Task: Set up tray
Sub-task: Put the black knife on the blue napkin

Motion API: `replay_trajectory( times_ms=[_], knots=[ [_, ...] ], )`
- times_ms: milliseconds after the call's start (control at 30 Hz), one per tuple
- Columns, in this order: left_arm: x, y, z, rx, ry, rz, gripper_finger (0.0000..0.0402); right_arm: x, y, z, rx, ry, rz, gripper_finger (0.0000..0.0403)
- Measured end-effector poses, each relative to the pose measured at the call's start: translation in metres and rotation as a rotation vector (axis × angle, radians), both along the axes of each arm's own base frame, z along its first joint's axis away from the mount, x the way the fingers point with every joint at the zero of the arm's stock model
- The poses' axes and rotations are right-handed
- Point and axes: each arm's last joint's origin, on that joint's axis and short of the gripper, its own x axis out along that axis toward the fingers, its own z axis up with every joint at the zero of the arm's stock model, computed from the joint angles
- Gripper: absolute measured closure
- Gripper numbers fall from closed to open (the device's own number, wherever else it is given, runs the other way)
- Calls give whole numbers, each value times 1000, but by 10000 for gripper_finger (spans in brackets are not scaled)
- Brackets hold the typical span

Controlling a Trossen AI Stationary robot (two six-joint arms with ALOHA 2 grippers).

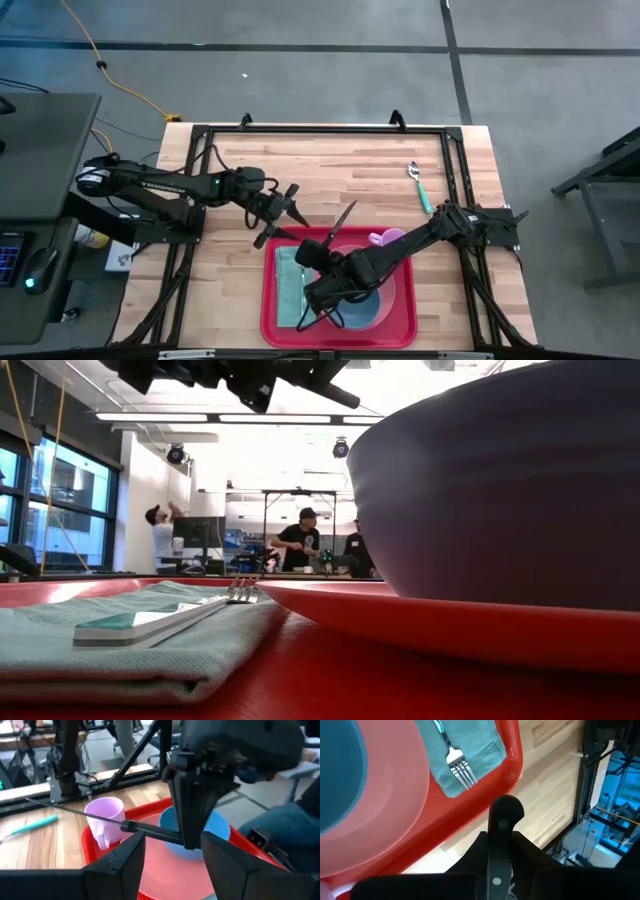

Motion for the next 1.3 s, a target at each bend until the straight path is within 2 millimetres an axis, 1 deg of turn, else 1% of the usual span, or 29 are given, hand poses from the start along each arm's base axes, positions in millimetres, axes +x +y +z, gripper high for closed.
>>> replay_trajectory(
  times_ms=[133, 267, 400, 533, 667, 833, 1067, 1200, 1300],
  knots=[
    [6, 1, -6, 0, 19, 18, 169, 0, 0, 0, 0, -2, 0, 375],
    [11, 1, -4, -8, -35, 28, 142, 1, 1, 0, 3, -9, 6, 375],
    [15, 1, -9, -20, -21, 35, 113, 1, 1, 0, -11, -8, 18, 375],
    [20, 1, -16, -29, 10, 41, 98, 1, 5, 1, -56, -21, 59, 375],
    [23, 1, -18, -42, -1, 42, 100, 3, 7, 2, -47, -32, 80, 375],
    [23, 1, -18, -60, 7, 41, 109, 3, 7, 2, -65, -27, 94, 375],
    [23, 0, -18, -106, 34, 22, 108, 3, 7, 3, -95, -35, 101, 375],
    [26, 0, -25, -162, 83, 15, 110, 4, 7, 3, -90, -33, 103, 375],
    [31, 1, -25, -228, 81, 10, 110, 4, 8, 2, -75, -30, 109, 375]
  ],
)
